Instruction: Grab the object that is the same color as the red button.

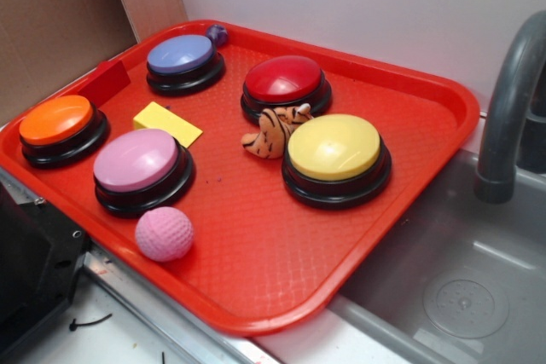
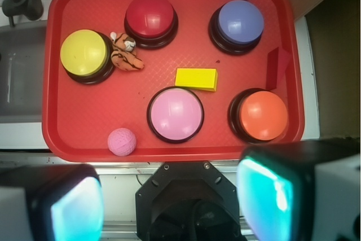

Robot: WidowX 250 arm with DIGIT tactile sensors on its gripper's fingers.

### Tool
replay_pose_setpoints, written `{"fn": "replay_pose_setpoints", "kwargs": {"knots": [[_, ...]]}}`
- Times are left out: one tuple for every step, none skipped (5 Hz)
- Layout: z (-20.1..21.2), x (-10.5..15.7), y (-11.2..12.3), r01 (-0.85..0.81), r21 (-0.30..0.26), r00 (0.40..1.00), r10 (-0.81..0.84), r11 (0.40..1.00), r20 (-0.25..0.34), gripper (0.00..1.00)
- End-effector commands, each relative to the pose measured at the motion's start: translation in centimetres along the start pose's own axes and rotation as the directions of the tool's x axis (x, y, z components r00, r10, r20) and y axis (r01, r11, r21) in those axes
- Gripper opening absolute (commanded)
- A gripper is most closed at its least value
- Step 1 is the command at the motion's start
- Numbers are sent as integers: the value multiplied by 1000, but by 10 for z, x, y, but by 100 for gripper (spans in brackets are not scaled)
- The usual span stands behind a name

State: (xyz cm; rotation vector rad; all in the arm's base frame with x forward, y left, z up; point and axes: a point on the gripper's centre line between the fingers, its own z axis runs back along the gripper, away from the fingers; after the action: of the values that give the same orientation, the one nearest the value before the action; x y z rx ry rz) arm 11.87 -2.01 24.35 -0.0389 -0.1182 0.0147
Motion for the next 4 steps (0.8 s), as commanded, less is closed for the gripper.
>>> {"fn": "replay_pose_setpoints", "kwargs": {"knots": [[0,0,0,0,0,1000,0,1000,0,100],[-14,16,21,50,40,996,-53,998,71,100],[-36,34,42,96,48,988,-101,994,113,100],[-57,45,65,78,52,990,-83,996,118,100]]}}
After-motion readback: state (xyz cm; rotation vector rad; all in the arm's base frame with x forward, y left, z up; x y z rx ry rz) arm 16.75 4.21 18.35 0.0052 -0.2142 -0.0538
